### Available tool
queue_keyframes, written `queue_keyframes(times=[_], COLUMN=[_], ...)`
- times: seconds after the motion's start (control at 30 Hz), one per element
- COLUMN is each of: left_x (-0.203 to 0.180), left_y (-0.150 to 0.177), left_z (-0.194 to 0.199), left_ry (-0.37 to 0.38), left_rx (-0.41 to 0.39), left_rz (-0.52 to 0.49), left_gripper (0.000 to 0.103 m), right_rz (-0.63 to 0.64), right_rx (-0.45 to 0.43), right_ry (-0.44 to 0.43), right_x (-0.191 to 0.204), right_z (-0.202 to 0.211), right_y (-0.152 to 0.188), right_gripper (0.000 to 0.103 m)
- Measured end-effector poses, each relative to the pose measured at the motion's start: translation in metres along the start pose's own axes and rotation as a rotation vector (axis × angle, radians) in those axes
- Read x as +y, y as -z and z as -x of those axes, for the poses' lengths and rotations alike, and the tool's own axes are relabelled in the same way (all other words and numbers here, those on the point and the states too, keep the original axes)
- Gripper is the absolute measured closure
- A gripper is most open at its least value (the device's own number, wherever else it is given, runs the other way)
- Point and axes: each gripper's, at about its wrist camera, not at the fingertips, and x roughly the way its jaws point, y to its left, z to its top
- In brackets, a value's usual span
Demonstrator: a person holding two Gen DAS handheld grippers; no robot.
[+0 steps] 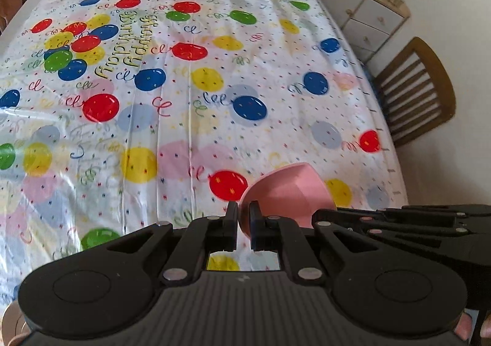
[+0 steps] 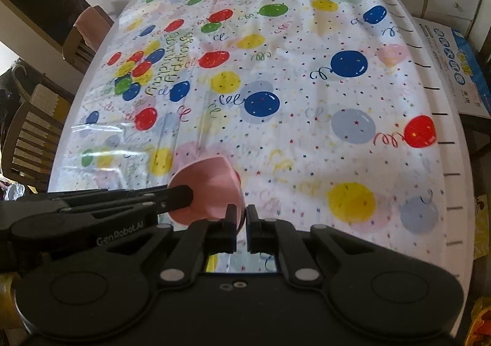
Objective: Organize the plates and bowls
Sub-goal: 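Lift the heart-shaped dish and carry it to the pink bowl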
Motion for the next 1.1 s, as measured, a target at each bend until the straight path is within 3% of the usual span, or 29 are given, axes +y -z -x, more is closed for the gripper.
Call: queue_keyframes(times=[0.57, 1.1], left_x=[-0.028, -0.049], left_y=[0.056, 0.123], left_z=[0.065, 0.08], left_ry=[0.053, 0.087], left_rx=[-0.003, 0.072], left_rz=[-0.111, -0.201], left_gripper=[0.096, 0.096], right_rz=[-0.015, -0.087], right_rx=[-0.037, -0.025], right_ry=[0.024, 0.034], right_x=[0.015, 0.004], right_z=[0.064, 0.088], right_y=[0.065, 0.143], right_gripper=[0.099, 0.099])
